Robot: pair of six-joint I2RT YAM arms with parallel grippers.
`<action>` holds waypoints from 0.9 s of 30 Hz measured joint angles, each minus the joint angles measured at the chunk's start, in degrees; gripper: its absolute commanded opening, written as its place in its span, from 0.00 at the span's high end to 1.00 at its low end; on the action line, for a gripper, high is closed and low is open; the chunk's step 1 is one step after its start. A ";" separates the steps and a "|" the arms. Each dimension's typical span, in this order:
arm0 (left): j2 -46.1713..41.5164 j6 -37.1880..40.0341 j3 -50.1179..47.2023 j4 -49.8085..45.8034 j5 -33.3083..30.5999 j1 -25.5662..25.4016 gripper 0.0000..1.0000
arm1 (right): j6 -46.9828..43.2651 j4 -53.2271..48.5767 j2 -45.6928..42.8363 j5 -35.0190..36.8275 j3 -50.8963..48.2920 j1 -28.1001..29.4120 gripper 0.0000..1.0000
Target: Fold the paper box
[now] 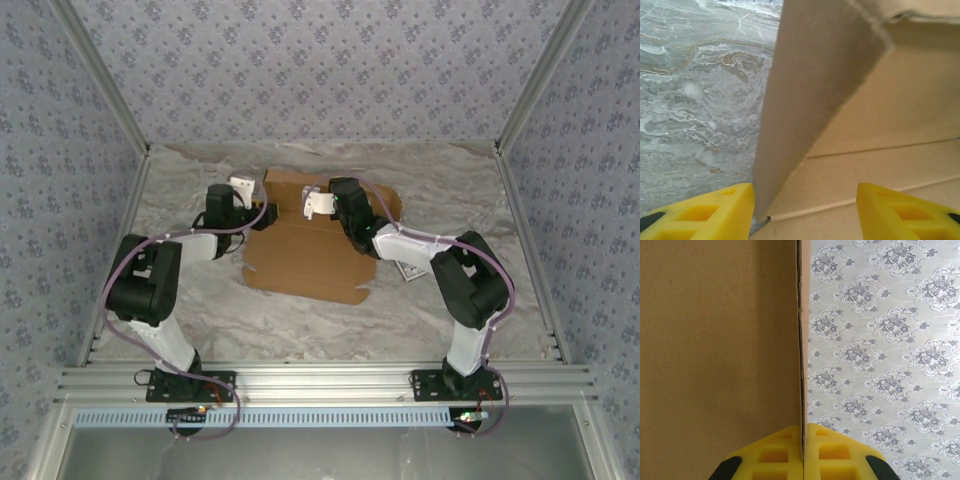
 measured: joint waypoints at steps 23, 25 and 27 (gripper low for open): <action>5.64 6.54 3.48 6.84 -2.34 -1.14 0.71 | 0.46 -0.26 0.20 0.85 0.04 -0.46 1.00; 6.19 6.84 4.11 7.10 -2.34 -1.14 0.66 | 0.46 -0.26 0.20 0.83 0.04 -0.46 1.00; 6.73 7.15 4.87 7.21 -2.38 -1.14 0.65 | 0.46 -0.28 0.20 0.85 0.04 -0.46 1.00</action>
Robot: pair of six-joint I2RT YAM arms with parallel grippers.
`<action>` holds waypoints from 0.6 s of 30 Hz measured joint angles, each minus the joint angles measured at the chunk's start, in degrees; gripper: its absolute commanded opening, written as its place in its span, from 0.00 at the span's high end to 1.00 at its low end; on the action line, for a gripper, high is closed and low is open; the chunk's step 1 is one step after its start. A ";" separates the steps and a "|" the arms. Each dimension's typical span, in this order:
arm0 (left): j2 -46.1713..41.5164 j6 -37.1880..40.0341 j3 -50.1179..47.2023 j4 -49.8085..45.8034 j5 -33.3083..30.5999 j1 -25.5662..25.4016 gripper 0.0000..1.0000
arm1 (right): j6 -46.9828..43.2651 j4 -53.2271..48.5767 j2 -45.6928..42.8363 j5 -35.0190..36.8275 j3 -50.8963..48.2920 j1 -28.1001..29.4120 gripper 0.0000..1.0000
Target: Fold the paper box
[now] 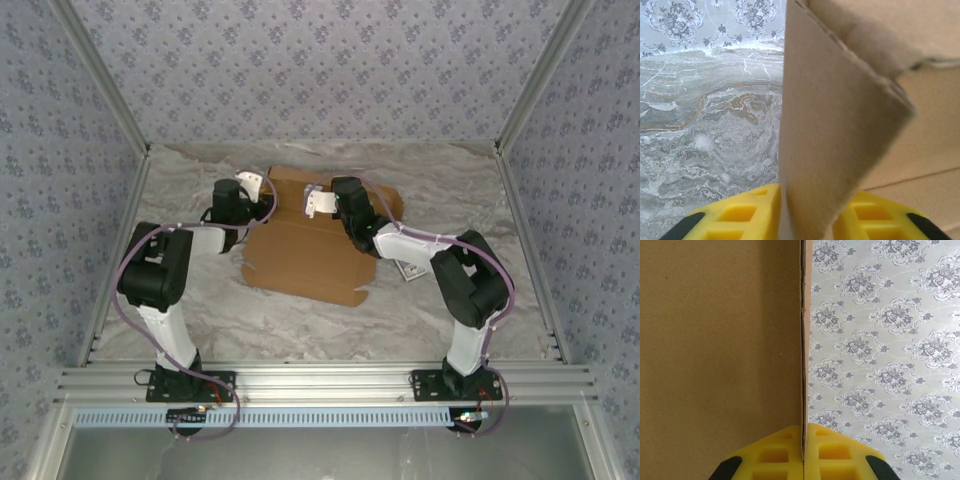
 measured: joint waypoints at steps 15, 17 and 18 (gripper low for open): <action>0.33 2.08 1.92 0.57 -1.88 -0.44 0.88 | 0.00 -0.02 0.09 0.00 0.20 0.00 1.00; 0.33 2.95 1.92 0.61 -3.10 -0.76 0.92 | 0.00 -0.04 0.11 0.09 0.33 0.00 1.00; 0.33 3.48 1.92 0.68 -3.85 -1.01 0.93 | 0.00 -0.04 0.11 0.17 0.35 0.00 1.00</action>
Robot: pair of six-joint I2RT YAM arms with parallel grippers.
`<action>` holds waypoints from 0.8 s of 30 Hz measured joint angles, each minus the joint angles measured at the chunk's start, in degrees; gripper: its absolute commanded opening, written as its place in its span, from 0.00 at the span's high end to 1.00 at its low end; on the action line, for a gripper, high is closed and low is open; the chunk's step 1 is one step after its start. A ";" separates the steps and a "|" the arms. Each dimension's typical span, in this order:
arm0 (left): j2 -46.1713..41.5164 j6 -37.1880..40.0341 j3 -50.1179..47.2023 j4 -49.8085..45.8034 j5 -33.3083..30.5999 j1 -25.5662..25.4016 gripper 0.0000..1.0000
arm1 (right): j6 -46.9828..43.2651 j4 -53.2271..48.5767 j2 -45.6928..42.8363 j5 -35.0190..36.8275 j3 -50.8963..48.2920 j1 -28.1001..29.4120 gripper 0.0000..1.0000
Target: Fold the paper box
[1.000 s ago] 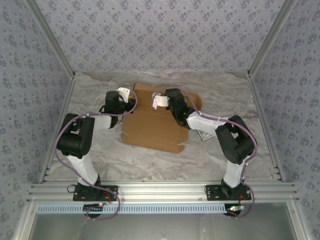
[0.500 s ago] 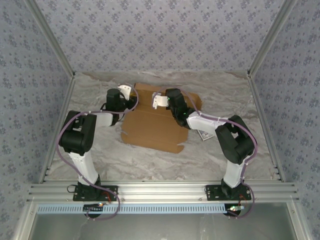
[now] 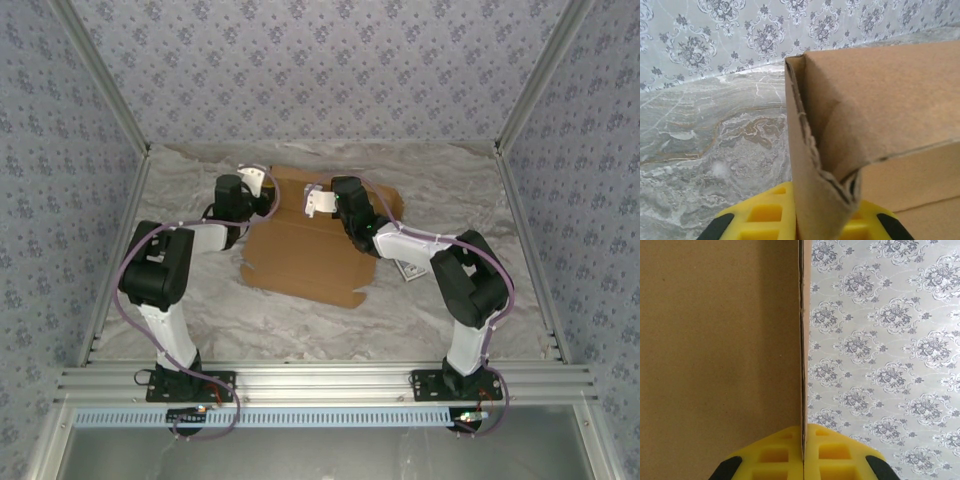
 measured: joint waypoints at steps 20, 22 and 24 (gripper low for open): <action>-6.45 1.05 -7.23 1.11 -11.43 -1.81 1.00 | 12.15 -6.34 -4.66 -2.03 -0.70 3.65 0.49; -7.08 0.59 -7.63 1.07 -12.98 -1.84 1.00 | 15.45 -7.34 -6.93 -2.54 -1.22 4.48 0.42; -7.48 0.00 -7.85 1.03 -14.51 -1.84 1.00 | 18.51 -8.50 -9.09 -2.93 -1.84 5.27 0.39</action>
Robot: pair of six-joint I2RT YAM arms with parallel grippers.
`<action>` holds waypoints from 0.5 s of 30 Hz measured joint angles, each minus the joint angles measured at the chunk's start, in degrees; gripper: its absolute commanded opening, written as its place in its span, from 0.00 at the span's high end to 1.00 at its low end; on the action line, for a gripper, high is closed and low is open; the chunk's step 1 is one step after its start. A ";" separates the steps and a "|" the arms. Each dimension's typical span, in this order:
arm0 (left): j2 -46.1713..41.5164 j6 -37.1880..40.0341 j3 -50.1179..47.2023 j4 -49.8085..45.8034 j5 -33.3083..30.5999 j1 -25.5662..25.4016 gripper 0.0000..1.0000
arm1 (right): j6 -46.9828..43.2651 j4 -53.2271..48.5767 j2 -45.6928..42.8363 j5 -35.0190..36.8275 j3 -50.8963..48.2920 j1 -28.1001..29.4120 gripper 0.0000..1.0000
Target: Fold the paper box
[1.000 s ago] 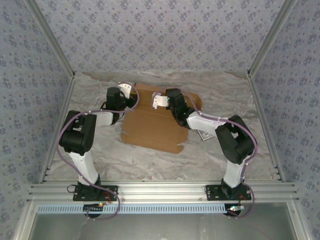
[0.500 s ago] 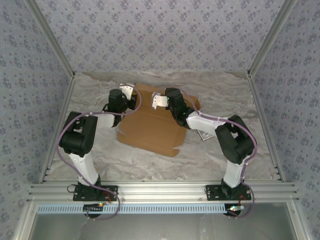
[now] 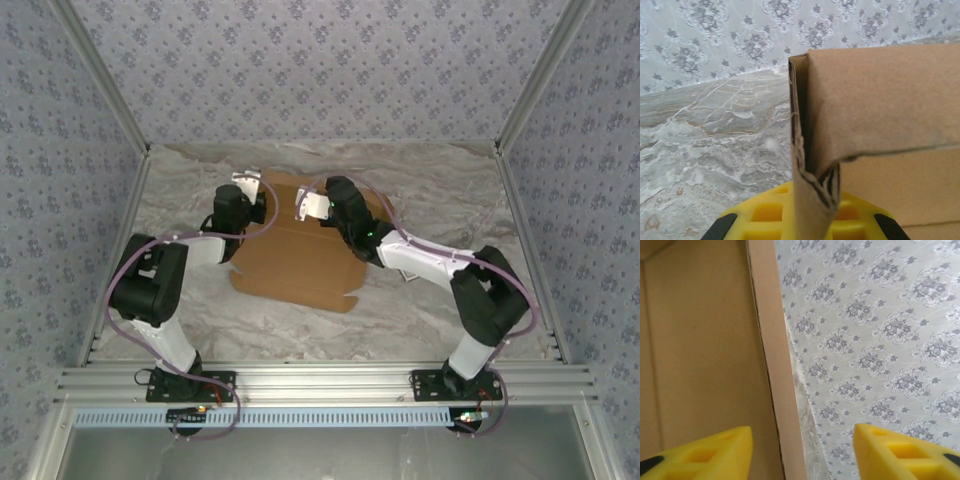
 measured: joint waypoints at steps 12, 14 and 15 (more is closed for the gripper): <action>-2.27 -2.51 -1.60 -0.39 -4.35 0.00 1.00 | 36.44 -20.04 -14.78 -13.14 0.26 -9.20 0.27; -2.27 -2.89 -1.70 -0.42 -4.39 0.00 1.00 | 43.23 -24.00 -13.99 -15.54 3.02 -11.82 0.27; -2.27 -2.97 -1.70 -0.42 -4.39 0.00 1.00 | 45.66 -25.35 -13.38 -16.33 4.28 -12.48 0.27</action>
